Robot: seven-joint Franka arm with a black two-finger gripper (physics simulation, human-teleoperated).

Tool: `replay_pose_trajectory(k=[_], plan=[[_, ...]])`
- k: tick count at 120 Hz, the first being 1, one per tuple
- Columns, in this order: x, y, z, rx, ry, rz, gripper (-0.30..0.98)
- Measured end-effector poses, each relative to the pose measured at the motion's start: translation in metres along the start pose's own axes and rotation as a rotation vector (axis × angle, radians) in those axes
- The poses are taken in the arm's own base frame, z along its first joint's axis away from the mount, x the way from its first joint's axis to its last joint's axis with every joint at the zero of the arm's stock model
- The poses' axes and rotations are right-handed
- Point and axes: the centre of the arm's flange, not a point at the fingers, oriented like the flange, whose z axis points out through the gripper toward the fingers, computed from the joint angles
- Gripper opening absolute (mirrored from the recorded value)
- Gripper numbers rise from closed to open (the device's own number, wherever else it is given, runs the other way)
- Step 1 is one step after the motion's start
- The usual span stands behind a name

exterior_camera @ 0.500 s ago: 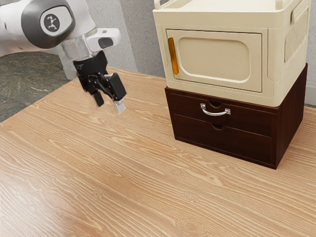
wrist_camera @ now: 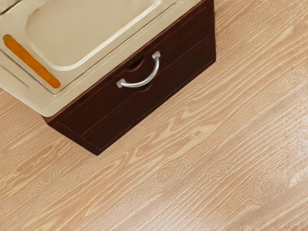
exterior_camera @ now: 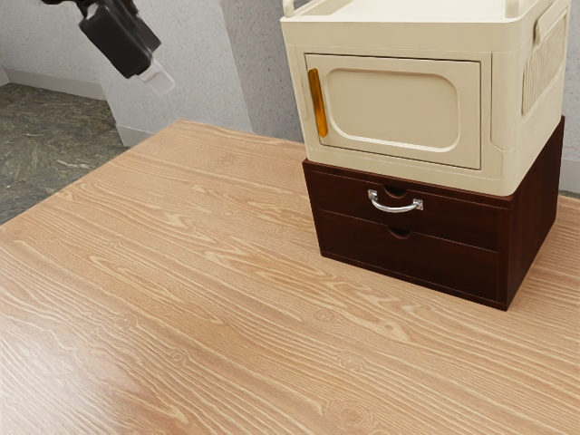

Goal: Pull the drawer handle with one arm to open the drawer

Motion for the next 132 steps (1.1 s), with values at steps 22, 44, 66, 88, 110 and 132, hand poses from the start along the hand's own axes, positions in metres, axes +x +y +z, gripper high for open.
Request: replay_pose_trajectory(k=[22,44,66,88,110,132], plan=[[0.004,0.029,0.006,-0.109,-0.023,0.293,0.68],[-0.024,0.056,0.039,-0.12,-0.143,0.42,0.67],[-0.055,0.104,0.086,-0.083,-0.165,0.532,0.68],[-0.019,0.148,0.137,-0.089,-0.11,0.675,0.68],[0.014,0.124,0.183,-0.1,-0.076,0.666,0.68],[0.026,0.115,0.219,-0.096,-0.074,0.645,0.65]])
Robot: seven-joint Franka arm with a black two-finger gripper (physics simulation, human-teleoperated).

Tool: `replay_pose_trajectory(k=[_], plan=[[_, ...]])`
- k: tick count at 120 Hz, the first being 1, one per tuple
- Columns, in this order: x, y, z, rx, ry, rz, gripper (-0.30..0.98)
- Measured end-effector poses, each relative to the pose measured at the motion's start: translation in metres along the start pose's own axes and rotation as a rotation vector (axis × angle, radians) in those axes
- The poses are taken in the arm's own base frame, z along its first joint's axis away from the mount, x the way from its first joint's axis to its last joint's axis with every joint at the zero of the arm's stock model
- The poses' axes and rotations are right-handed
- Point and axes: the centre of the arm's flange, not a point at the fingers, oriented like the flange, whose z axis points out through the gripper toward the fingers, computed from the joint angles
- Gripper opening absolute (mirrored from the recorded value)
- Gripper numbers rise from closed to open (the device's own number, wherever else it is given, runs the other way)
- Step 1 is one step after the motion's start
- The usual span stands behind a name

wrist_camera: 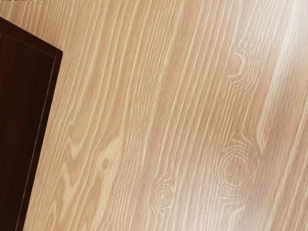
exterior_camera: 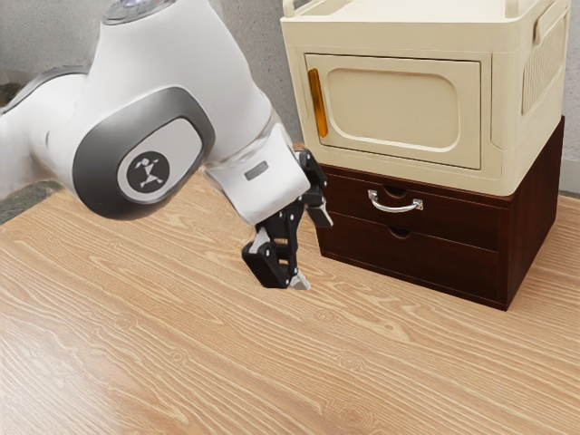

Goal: Pull the drawer handle with one arm to open the drawer

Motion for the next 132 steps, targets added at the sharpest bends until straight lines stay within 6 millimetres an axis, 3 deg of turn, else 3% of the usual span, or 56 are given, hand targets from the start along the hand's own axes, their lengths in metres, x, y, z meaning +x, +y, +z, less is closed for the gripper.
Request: replay_pose_trajectory(k=[15,29,50,85,111,132], plan=[[0.019,-0.001,0.02,0.01,-0.028,0.037,0.57],[0.018,-0.014,0.05,-0.008,-0.029,0.023,0.52],[0.018,-0.036,0.077,0.009,-0.016,0.013,0.47],[0.01,-0.08,0.095,0.078,0.004,0.003,0.47],[-0.014,-0.121,0.111,0.107,0.006,-0.033,0.47],[-0.001,-0.13,0.11,0.123,0.034,-0.017,0.47]])
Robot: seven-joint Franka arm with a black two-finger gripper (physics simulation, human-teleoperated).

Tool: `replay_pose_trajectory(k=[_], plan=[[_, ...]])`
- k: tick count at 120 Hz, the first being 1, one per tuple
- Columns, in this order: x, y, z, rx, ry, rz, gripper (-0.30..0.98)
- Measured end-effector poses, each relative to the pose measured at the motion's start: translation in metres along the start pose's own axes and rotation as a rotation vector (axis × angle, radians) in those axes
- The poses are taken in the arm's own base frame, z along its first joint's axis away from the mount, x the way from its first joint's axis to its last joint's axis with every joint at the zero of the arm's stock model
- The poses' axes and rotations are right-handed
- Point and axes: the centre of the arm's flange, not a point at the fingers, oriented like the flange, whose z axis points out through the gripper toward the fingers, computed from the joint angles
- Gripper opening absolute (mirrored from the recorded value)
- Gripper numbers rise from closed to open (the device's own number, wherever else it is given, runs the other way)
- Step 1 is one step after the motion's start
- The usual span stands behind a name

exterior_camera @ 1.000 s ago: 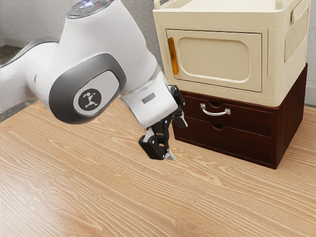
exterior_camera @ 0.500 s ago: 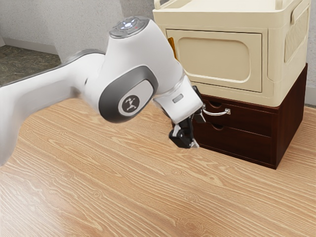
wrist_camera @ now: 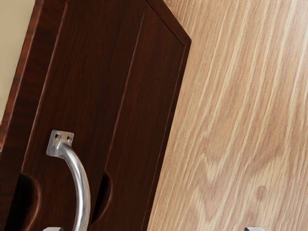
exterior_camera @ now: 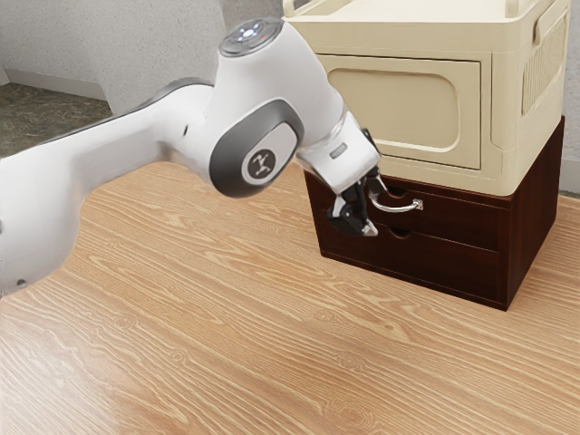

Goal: Pull the drawer handle with one arm to open the drawer

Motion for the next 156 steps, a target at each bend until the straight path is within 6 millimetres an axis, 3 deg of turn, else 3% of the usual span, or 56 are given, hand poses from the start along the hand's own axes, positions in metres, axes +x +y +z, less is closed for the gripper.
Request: replay_pose_trajectory(k=[64,156], plan=[[-0.007,-0.022,0.039,0.006,-0.039,0.013,0.4],[0.005,-0.019,0.056,0.014,-0.021,0.078,0.31]])
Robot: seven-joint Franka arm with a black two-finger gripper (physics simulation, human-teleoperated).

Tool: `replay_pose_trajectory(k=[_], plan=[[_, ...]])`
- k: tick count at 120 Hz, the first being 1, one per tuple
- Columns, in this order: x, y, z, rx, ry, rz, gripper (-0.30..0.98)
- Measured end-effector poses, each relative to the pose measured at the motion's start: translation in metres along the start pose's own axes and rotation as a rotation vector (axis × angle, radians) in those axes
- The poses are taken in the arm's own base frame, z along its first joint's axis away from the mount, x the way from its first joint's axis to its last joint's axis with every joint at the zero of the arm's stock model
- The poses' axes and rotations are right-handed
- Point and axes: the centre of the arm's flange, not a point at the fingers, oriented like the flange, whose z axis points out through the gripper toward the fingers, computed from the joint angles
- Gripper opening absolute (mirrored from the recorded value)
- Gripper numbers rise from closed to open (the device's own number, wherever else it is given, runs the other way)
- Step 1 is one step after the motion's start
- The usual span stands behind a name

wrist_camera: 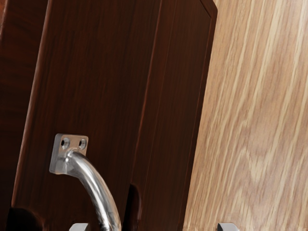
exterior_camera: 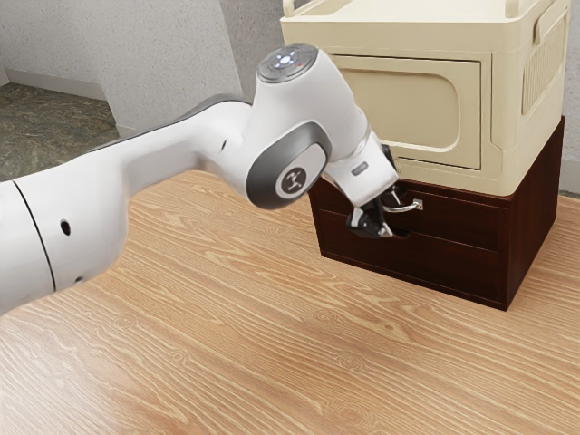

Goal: Pull the drawer handle with one arm to open the drawer

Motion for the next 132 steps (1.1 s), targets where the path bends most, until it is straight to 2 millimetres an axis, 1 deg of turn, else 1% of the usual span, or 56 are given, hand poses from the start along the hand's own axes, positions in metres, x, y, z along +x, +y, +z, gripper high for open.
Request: replay_pose_trajectory(k=[9,26,46,60,72,96,111,132], plan=[[-0.009,-0.003,0.002,0.002,-0.011,-0.009,0.29],[-0.014,-0.004,0.003,0.004,-0.018,-0.012,0.28],[-0.014,-0.004,0.003,0.004,-0.018,-0.009,0.25],[-0.01,-0.002,0.001,0.006,-0.016,-0.002,0.2],[-0.008,0.0,-0.002,0.006,-0.016,0.001,0.18],[-0.007,0.008,-0.001,-0.007,-0.021,0.006,0.17],[-0.007,0.015,-0.009,-0.006,-0.029,0.009,0.14],[-0.009,0.024,-0.018,-0.008,-0.039,0.01,0.13]])
